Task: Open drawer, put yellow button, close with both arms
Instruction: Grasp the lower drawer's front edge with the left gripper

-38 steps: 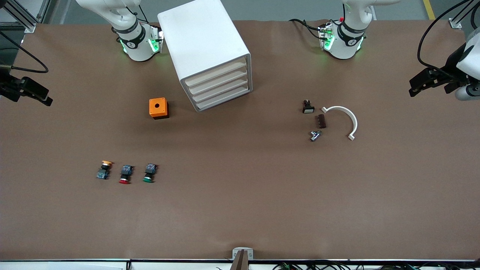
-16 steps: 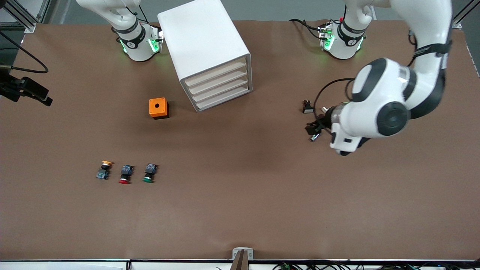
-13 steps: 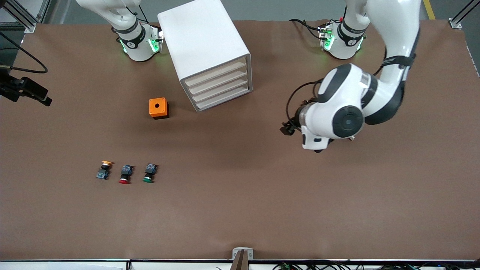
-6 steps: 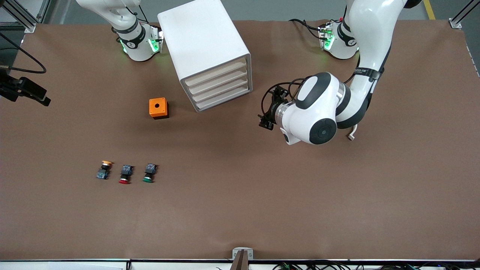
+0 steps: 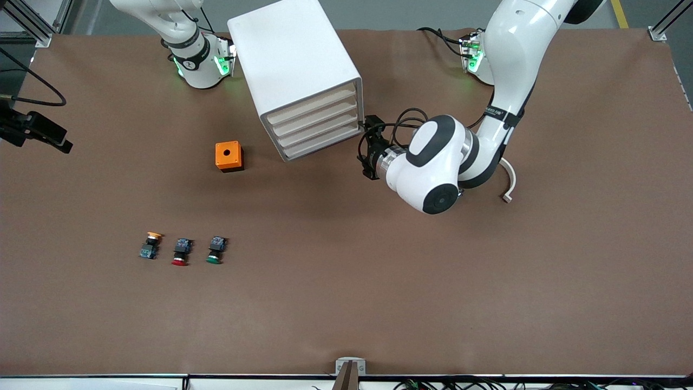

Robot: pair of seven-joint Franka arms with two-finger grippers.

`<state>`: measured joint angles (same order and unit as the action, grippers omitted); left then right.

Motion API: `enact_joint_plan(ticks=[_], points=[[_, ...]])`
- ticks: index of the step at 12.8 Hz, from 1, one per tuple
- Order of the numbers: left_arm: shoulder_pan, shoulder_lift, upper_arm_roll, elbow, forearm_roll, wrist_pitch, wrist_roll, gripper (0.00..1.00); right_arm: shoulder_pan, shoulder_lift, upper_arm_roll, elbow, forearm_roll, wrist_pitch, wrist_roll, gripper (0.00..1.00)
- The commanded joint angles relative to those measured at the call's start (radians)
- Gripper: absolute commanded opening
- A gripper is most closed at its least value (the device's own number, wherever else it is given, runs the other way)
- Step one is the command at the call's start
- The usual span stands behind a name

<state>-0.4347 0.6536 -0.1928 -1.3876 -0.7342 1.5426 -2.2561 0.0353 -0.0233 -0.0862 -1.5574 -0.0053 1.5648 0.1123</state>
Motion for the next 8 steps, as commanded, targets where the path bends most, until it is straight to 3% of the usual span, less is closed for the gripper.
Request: enact_joint_plan(ticks=[1,3,8], points=[[-0.019,0.034,0.003,0.013,-0.043,-0.059,-0.129,1.0,-0.028,-0.015,0.016,-0.01,0.016,-0.006,-0.016,1.0],[-0.039,0.066,0.003,0.012,-0.079,-0.064,-0.27,1.0,-0.04,-0.013,0.016,-0.013,0.016,-0.006,-0.017,1.0],[-0.087,0.095,0.001,0.009,-0.169,-0.065,-0.283,0.94,-0.057,0.002,0.014,-0.015,0.018,0.006,-0.023,1.0]])
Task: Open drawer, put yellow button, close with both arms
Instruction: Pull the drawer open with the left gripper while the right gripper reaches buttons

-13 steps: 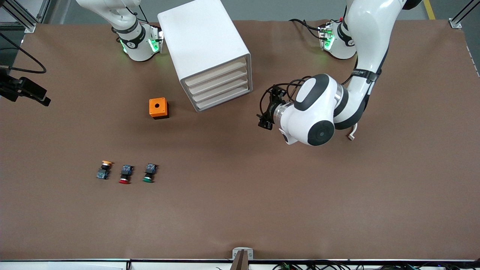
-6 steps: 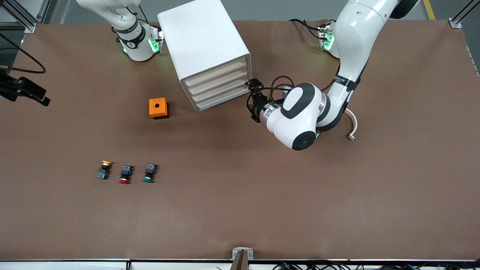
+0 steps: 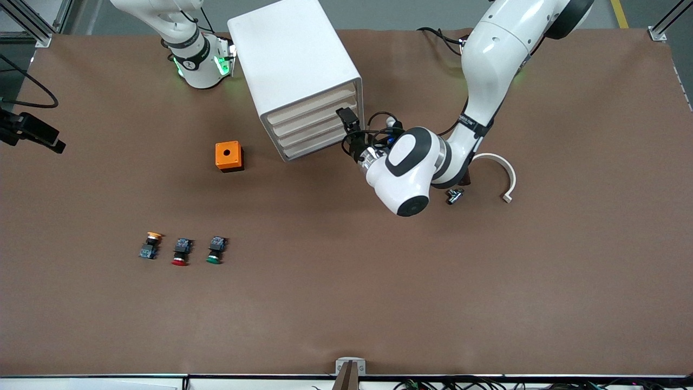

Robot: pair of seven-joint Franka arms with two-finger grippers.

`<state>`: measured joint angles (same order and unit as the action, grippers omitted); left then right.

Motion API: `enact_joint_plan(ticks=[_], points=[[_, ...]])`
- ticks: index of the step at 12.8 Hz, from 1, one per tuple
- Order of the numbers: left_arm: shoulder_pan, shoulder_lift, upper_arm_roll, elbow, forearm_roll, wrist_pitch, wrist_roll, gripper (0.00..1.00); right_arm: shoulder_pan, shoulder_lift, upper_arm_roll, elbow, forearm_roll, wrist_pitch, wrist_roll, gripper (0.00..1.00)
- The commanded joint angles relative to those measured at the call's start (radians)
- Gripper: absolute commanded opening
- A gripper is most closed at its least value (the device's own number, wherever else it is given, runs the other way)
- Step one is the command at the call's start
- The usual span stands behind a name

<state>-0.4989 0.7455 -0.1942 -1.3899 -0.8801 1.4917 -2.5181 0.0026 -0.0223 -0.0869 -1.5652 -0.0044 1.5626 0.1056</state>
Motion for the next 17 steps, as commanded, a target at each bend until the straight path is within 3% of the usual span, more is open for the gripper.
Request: enact_joint_plan(ticks=[1,3,5,9,11,12,13,17], points=[[-0.033,0.014,0.002,0.012,-0.028,-0.013,-0.019,0.89,-0.024,0.016,0.016,-0.007,0.017,0.013,-0.02,1.0],[-0.038,0.047,0.002,0.012,-0.094,-0.016,-0.008,0.74,-0.024,0.071,0.016,-0.028,0.017,0.081,-0.023,1.0],[-0.065,0.058,-0.005,0.014,-0.108,-0.015,-0.008,0.71,-0.023,0.12,0.016,-0.087,0.017,0.204,-0.02,1.0],[-0.093,0.057,-0.008,0.014,-0.129,-0.016,-0.011,0.48,-0.024,0.257,0.016,-0.153,0.018,0.431,-0.011,1.0],[-0.095,0.058,-0.007,0.014,-0.132,-0.015,-0.005,0.33,-0.03,0.338,0.018,-0.156,0.018,0.509,-0.011,1.0],[-0.095,0.057,-0.007,0.014,-0.135,-0.015,0.002,0.09,-0.035,0.378,0.018,-0.156,0.018,0.549,-0.012,1.0],[-0.09,0.058,-0.007,0.014,-0.149,-0.011,0.019,0.01,-0.047,0.424,0.018,-0.156,0.018,0.598,-0.018,1.0],[-0.025,0.051,0.006,0.02,-0.18,-0.013,0.03,0.0,-0.059,0.536,0.019,-0.183,0.017,0.758,-0.027,1.0]])
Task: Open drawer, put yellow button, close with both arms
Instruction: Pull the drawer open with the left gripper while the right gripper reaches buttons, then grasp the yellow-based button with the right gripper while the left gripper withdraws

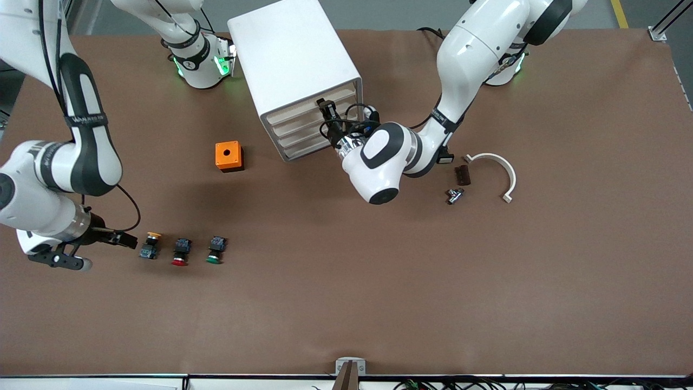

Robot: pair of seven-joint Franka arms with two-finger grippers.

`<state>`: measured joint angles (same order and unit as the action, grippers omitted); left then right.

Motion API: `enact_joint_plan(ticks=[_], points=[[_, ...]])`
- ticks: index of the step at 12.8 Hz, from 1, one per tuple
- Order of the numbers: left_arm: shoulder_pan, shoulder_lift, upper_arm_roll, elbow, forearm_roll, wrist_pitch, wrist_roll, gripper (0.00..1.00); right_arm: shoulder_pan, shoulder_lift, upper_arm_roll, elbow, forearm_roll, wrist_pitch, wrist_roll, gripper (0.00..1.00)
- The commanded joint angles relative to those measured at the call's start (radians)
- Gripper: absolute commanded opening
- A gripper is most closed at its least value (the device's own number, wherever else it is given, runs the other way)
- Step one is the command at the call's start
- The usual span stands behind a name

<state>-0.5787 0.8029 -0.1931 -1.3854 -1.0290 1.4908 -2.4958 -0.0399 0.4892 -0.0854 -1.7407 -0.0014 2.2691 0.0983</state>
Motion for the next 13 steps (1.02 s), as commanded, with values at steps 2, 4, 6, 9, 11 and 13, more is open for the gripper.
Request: enact_joint_plan(ticks=[2,4,6,9,11,13], points=[[0.134,-0.007,0.004,0.038,-0.033,-0.012,0.095,0.0,-0.017,0.058,0.019,-0.028,0.014,0.114,-0.029,1.0],[0.196,-0.002,0.004,0.046,-0.036,-0.007,0.194,0.0,-0.018,0.1,0.019,-0.033,0.014,0.173,-0.031,1.0],[0.217,-0.005,0.003,0.055,-0.037,-0.003,0.239,0.01,-0.018,0.132,0.019,-0.045,0.014,0.242,-0.038,1.0],[0.226,-0.004,0.004,0.075,-0.039,-0.004,0.238,0.16,-0.021,0.157,0.019,-0.062,0.012,0.297,-0.064,0.95],[0.253,-0.007,0.003,0.074,-0.04,-0.012,0.238,0.65,-0.025,0.163,0.019,-0.076,0.014,0.331,-0.08,0.8],[0.284,-0.011,0.003,0.08,-0.036,-0.018,0.238,0.85,-0.023,0.163,0.019,-0.077,0.014,0.326,-0.08,0.61]])
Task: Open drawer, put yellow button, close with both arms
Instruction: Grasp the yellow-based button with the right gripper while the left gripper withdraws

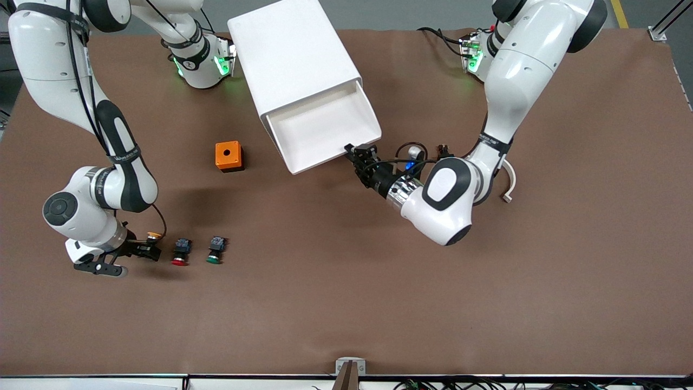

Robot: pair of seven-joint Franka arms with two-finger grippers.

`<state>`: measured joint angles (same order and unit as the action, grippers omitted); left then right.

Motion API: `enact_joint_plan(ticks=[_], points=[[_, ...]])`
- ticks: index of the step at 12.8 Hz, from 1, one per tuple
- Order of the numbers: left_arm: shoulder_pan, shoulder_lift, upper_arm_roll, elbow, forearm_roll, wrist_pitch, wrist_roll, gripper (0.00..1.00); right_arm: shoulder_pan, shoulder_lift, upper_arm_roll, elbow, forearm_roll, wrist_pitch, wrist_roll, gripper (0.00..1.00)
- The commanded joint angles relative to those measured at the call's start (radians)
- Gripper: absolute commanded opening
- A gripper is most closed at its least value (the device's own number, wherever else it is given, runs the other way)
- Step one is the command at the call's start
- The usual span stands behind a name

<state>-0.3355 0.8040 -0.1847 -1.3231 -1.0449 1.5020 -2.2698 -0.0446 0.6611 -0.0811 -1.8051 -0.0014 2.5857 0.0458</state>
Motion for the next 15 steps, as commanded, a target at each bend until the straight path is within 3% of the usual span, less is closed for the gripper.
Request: enact_joint_plan(ticks=[1,4,6,8,11,15], points=[[0.058,-0.014,-0.005,0.021,-0.02,-0.029,0.022,0.95,-0.018,-0.008,0.015,-0.013,0.014,0.007,-0.026,0.55],[0.114,-0.025,0.01,0.05,-0.01,-0.029,0.096,0.99,-0.014,-0.008,0.015,-0.014,0.014,-0.001,-0.017,0.43],[0.162,-0.025,0.01,0.05,0.063,-0.029,0.157,0.99,-0.014,-0.011,0.015,-0.011,0.014,-0.003,-0.018,0.18],[0.197,-0.04,0.008,0.051,0.175,-0.029,0.238,0.99,-0.011,-0.02,0.017,0.007,0.014,-0.06,-0.017,0.04],[0.253,-0.064,0.007,0.071,0.339,-0.029,0.416,0.99,-0.003,-0.078,0.018,0.078,0.014,-0.286,0.028,0.02],[0.263,-0.164,0.013,0.07,0.621,-0.029,0.698,0.99,0.061,-0.201,0.02,0.093,0.014,-0.481,0.196,0.02]])
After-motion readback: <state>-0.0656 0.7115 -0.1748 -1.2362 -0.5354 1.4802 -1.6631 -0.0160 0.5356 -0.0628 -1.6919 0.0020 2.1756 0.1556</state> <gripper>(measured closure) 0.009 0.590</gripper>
